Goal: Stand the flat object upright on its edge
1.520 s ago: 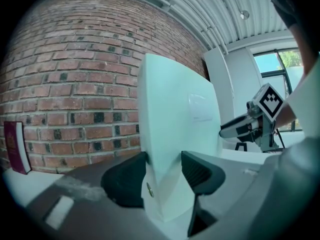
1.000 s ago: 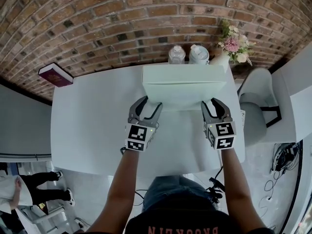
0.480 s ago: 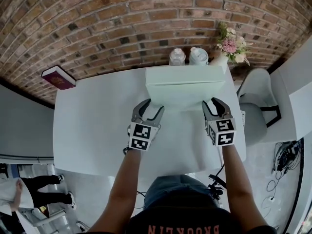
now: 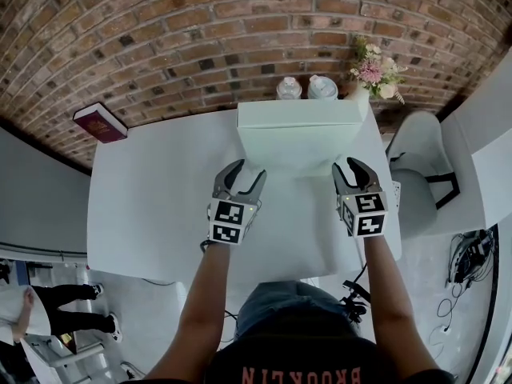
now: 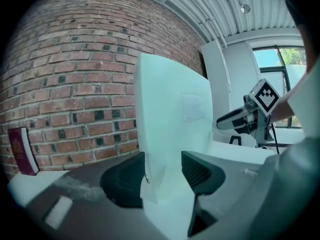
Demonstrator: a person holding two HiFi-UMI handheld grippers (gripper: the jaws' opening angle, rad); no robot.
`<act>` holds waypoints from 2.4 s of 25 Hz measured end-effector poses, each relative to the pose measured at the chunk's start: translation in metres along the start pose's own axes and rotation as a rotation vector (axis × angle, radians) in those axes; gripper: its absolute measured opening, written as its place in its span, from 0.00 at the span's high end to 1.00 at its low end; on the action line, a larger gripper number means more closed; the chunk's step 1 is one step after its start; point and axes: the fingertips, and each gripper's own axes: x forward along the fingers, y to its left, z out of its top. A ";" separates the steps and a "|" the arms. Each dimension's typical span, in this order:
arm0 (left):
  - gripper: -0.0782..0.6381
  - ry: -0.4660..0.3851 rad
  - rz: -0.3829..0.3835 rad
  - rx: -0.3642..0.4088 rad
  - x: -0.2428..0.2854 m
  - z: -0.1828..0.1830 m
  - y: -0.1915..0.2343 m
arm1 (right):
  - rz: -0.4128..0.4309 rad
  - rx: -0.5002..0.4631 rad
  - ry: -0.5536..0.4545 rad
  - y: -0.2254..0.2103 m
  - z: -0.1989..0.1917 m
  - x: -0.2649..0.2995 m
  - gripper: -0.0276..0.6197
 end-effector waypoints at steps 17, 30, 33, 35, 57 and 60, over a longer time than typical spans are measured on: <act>0.67 -0.148 0.112 -0.139 -0.071 0.047 -0.029 | 0.059 -0.036 -0.165 0.020 0.037 -0.082 0.90; 0.89 -0.230 0.168 -0.108 -0.122 0.083 -0.055 | 0.083 0.002 -0.303 0.032 0.063 -0.145 0.96; 0.89 -0.236 0.181 -0.083 -0.127 0.094 -0.056 | 0.102 0.031 -0.330 0.034 0.073 -0.155 0.96; 0.89 -0.245 0.185 -0.075 -0.130 0.101 -0.056 | 0.109 0.032 -0.348 0.037 0.080 -0.162 0.96; 0.89 -0.360 0.156 -0.044 -0.186 0.177 -0.047 | 0.038 -0.038 -0.412 0.066 0.146 -0.218 0.96; 0.89 -0.364 0.153 -0.052 -0.188 0.177 -0.046 | 0.046 -0.053 -0.421 0.069 0.152 -0.223 0.96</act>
